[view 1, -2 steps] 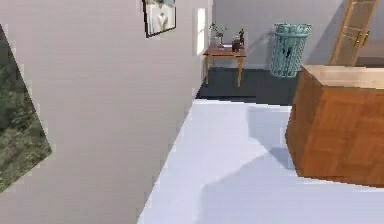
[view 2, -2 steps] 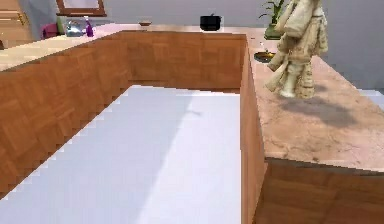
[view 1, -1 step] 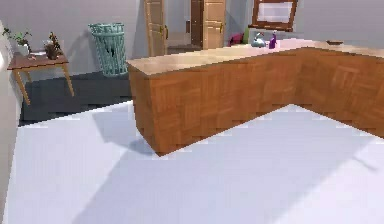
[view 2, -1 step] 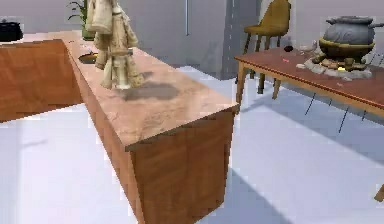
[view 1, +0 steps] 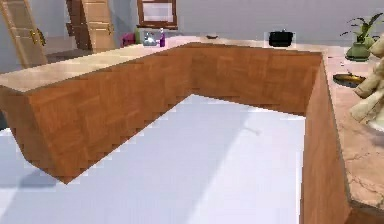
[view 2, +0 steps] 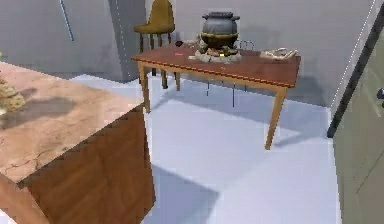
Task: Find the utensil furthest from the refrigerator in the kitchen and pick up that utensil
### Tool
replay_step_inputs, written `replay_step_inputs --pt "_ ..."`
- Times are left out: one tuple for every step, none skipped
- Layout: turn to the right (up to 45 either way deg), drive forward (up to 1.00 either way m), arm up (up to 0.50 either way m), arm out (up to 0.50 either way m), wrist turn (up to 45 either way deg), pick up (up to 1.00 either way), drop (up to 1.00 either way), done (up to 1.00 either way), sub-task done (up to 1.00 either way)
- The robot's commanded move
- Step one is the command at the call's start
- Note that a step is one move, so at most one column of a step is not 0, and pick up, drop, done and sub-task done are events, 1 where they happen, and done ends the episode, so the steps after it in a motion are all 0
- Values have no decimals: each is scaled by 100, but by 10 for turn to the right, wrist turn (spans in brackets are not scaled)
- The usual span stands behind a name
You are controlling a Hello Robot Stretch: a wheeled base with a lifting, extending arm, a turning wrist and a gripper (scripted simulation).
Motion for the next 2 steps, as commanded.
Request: replay_step_inputs --pt "0 55 0 0 0 0 0 0 0" --pt "-30 0 0 0 0 0 0 0 0"
